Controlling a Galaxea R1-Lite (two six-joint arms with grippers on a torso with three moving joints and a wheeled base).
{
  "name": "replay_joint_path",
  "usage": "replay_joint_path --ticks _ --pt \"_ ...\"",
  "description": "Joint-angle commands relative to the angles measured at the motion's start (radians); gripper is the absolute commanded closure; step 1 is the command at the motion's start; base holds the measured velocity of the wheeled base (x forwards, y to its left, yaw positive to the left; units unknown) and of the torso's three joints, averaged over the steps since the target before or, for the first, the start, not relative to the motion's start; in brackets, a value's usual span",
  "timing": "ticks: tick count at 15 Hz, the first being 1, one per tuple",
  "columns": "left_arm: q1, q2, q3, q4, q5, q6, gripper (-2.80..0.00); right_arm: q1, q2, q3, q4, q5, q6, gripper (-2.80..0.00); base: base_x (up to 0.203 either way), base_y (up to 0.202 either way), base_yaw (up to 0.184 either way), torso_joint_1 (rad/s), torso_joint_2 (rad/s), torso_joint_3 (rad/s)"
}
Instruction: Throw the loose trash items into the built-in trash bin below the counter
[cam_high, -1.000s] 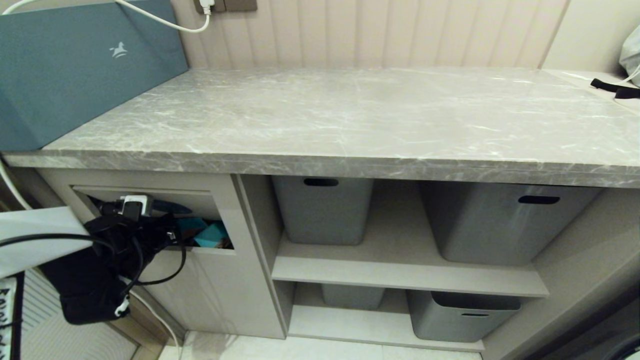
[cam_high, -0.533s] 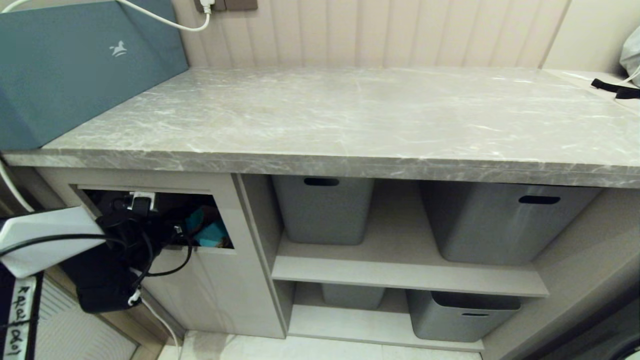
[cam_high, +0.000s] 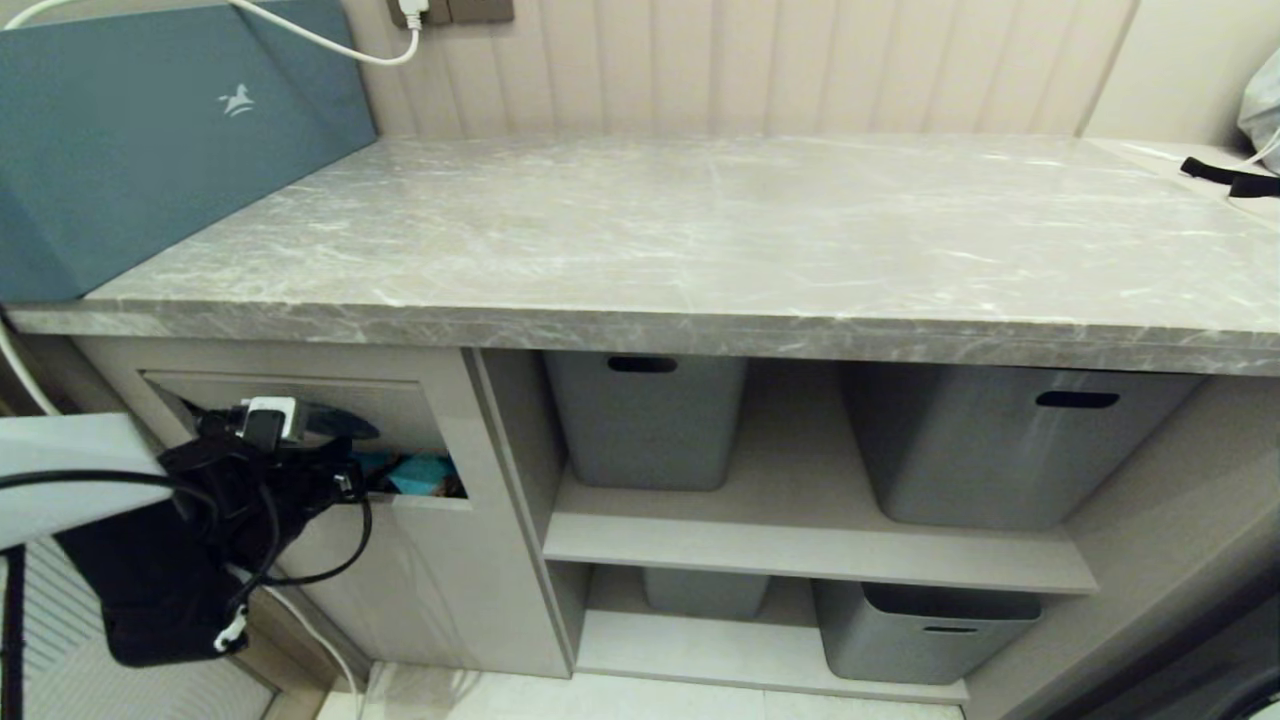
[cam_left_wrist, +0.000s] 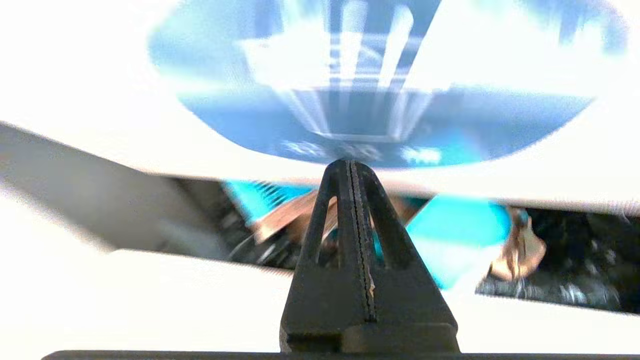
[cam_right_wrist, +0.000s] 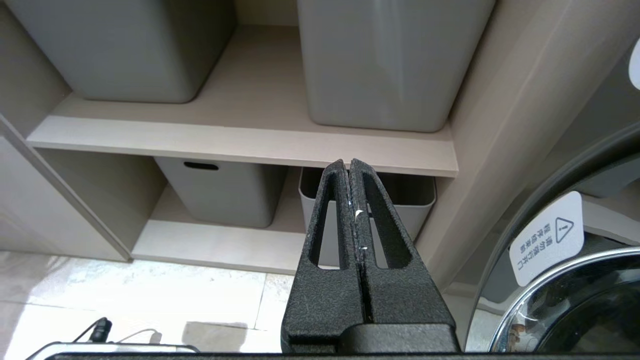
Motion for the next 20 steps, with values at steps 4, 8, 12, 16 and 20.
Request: replay_joint_path --ticks 4,8,12,16,20 --pt "-0.009 -0.198 0.216 -0.004 0.004 0.007 0.0 -0.001 0.0 0.0 0.0 0.0 0.0 0.0 0.0 0.0 0.0 0.0 0.0 0.0" --pt "-0.025 -0.4 0.335 -0.004 0.002 0.008 0.0 -0.001 0.0 0.0 0.0 0.0 0.0 0.0 0.0 0.0 0.0 0.0 0.0 0.0" --pt "-0.04 -0.705 0.524 0.029 -0.003 0.007 0.0 -0.001 0.0 0.0 0.0 0.0 0.0 0.0 0.0 0.0 0.0 0.0 0.0 0.0" --pt "-0.043 -0.975 0.643 0.208 -0.003 0.006 0.0 0.0 0.0 0.0 0.0 0.0 0.0 0.0 0.0 0.0 0.0 0.0 0.0 0.0" --pt "-0.043 -1.3 0.654 0.537 -0.015 0.005 0.0 -0.001 0.0 0.0 0.0 0.0 0.0 0.0 0.0 0.0 0.0 0.0 0.0 0.0"
